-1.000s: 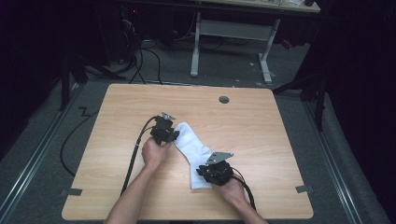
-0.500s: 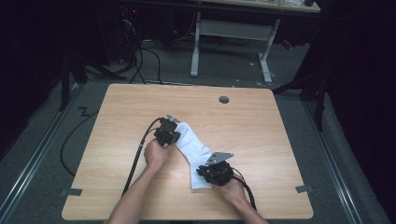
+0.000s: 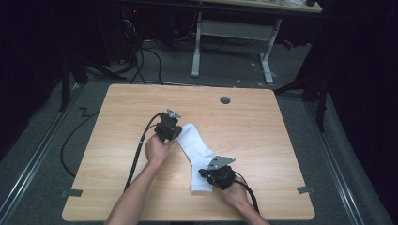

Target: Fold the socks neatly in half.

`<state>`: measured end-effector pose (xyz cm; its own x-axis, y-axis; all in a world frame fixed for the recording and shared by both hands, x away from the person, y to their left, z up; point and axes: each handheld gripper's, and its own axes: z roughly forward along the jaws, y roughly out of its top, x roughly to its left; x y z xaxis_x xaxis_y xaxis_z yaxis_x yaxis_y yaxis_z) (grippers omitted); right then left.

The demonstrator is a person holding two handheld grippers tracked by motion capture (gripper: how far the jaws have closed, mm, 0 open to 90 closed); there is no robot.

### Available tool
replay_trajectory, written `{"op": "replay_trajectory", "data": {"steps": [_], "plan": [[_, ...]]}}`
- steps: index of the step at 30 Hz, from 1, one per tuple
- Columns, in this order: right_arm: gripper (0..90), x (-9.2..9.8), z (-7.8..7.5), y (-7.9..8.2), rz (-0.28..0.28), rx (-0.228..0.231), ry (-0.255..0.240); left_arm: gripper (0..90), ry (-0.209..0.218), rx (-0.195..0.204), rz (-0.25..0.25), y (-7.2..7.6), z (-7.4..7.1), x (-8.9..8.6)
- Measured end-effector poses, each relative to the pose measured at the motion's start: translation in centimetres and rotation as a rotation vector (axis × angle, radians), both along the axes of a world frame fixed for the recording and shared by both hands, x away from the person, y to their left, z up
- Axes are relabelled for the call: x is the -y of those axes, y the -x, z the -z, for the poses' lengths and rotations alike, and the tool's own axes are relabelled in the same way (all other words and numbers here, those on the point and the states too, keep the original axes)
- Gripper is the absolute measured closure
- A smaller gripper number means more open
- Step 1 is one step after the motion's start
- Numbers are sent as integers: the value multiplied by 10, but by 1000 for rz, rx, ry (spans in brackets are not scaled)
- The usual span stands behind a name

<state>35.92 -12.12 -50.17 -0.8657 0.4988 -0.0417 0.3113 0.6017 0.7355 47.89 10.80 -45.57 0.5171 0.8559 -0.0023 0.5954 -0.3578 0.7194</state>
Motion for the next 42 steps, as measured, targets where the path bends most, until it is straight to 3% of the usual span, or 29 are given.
{"op": "replay_trajectory", "data": {"steps": [5,12,15,19,22,29,32,42], "plan": [[900,0,-1,3,-18,3,0,878,-3,16,5,-4,-1,5],[892,4,-2,5,-37,-8,2,870,-18,-4,4,-14,16,16],[819,8,-2,3,-24,-24,-18,827,-29,-6,3,-16,23,20],[767,15,-5,0,22,-23,-49,691,-26,10,-18,-15,25,21],[767,21,-7,-6,93,-31,-78,617,-33,29,-19,-10,21,19],[787,27,-8,-21,209,-29,-101,572,-31,66,8,4,14,20],[789,29,-6,-24,244,-33,-103,565,-32,74,44,13,14,25],[785,29,1,-33,289,-55,-67,522,-9,42,102,33,27,34]]}}
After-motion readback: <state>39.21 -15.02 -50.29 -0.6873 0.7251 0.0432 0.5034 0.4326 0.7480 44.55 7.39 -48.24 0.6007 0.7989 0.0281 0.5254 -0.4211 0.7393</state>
